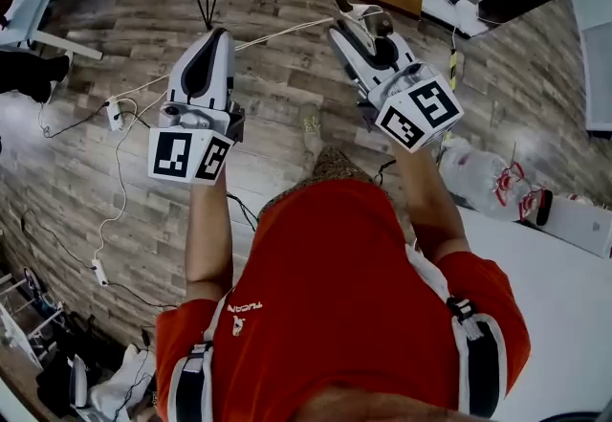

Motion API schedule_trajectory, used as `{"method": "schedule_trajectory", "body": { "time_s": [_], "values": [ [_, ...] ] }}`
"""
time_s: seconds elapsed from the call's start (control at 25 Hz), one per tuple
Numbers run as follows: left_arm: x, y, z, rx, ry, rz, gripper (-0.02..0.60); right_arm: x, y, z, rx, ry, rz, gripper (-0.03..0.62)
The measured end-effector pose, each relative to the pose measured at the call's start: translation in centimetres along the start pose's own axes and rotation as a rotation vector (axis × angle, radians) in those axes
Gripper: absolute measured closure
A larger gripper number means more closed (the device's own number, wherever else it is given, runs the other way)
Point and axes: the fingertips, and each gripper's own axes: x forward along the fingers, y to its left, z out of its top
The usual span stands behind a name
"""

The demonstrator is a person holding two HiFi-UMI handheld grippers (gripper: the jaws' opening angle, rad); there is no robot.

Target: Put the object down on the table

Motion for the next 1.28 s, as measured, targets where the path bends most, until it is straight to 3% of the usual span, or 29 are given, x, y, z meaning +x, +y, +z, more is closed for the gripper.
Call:
{"method": "schedule_trajectory", "body": {
  "time_s": [0.56, 0.88, 1.28],
  "values": [
    [17.3, 11.9, -2.4, -0.003, -0.010, 0.082, 0.572, 16.5, -14.2, 0.5, 0.032, 0.041, 0.101, 0.479],
    [21.7, 16.8, -3.8, 0.010, 0.018, 0.118, 0.572, 23.1, -19.5, -2.9, 0.076, 0.148, 0.069, 0.479],
    [27.1, 25.0, -6.9, 0.026, 0.050, 0.066, 0.572, 32.1, -24.0, -7.1, 0.127, 0.241, 0.000, 0.479]
  ]
}}
